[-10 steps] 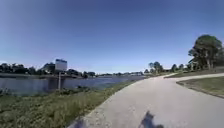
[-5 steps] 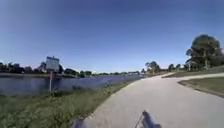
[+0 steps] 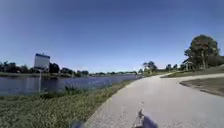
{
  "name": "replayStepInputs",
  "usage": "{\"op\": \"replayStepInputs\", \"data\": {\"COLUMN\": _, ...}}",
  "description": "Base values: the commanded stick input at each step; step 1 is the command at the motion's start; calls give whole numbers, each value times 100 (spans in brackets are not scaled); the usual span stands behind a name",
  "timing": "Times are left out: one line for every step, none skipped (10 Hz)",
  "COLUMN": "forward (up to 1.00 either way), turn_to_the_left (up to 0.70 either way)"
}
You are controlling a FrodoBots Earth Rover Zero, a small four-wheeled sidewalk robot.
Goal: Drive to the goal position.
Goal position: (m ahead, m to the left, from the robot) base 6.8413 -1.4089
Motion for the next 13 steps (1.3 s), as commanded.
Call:
{"op": "replayStepInputs", "data": {"forward": 85, "turn_to_the_left": -34}}
{"op": "replayStepInputs", "data": {"forward": 85, "turn_to_the_left": -17}}
{"op": "replayStepInputs", "data": {"forward": 85, "turn_to_the_left": 0}}
{"op": "replayStepInputs", "data": {"forward": 85, "turn_to_the_left": 0}}
{"op": "replayStepInputs", "data": {"forward": 85, "turn_to_the_left": 0}}
{"op": "replayStepInputs", "data": {"forward": 85, "turn_to_the_left": 0}}
{"op": "replayStepInputs", "data": {"forward": 85, "turn_to_the_left": 0}}
{"op": "replayStepInputs", "data": {"forward": 85, "turn_to_the_left": 0}}
{"op": "replayStepInputs", "data": {"forward": 85, "turn_to_the_left": 0}}
{"op": "replayStepInputs", "data": {"forward": 85, "turn_to_the_left": 0}}
{"op": "replayStepInputs", "data": {"forward": 85, "turn_to_the_left": 0}}
{"op": "replayStepInputs", "data": {"forward": 85, "turn_to_the_left": 0}}
{"op": "replayStepInputs", "data": {"forward": 85, "turn_to_the_left": 0}}
